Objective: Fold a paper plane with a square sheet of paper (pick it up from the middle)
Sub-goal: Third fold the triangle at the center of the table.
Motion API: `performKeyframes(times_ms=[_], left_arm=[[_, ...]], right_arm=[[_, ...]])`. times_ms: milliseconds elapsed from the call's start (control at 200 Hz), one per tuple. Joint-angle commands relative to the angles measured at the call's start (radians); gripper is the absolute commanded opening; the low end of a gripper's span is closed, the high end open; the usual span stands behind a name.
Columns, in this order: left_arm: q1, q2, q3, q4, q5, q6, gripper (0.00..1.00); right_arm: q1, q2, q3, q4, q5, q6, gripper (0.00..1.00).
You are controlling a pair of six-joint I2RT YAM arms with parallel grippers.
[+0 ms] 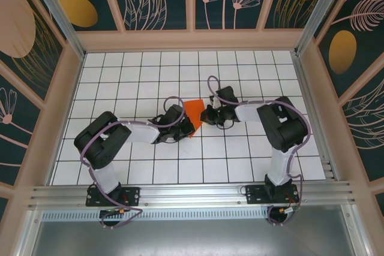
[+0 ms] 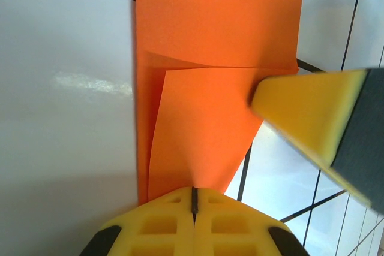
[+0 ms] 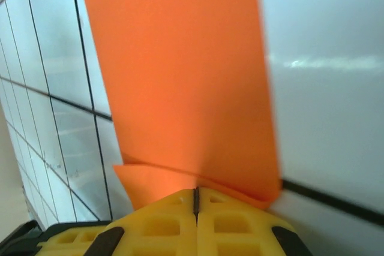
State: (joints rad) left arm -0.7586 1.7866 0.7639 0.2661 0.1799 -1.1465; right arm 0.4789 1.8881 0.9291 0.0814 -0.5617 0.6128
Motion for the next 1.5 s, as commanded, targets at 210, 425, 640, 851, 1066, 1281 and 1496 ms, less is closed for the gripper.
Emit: performKeyframes(times_ms=[210, 425, 640, 851, 1066, 1281, 1496], left_arm=[[0.002, 0.023, -0.045, -0.174, -0.04, 0.009, 0.0], [0.003, 0.025, -0.012, -0.159, -0.036, 0.03, 0.0], [0.002, 0.017, 0.003, -0.15, -0.033, 0.049, 0.0], [0.004, -0.008, 0.014, -0.133, -0.026, 0.079, 0.0], [0.003, -0.028, 0.095, -0.097, 0.028, 0.205, 0.03], [0.004, 0.026, 0.171, -0.103, 0.041, 0.306, 0.05], [0.004, 0.087, 0.186, -0.114, 0.057, 0.32, 0.02]], right_arm=[[-0.092, -0.01, 0.084, -0.082, 0.146, -0.064, 0.04], [-0.021, -0.113, 0.0, -0.035, 0.064, -0.032, 0.04], [0.03, -0.048, -0.029, 0.018, -0.013, 0.007, 0.04], [0.034, 0.014, -0.01, -0.005, -0.054, -0.01, 0.04], [0.026, 0.039, 0.005, -0.08, -0.008, -0.052, 0.04], [0.015, 0.061, 0.021, -0.108, -0.003, -0.074, 0.04], [0.009, 0.071, 0.024, -0.118, -0.001, -0.078, 0.04]])
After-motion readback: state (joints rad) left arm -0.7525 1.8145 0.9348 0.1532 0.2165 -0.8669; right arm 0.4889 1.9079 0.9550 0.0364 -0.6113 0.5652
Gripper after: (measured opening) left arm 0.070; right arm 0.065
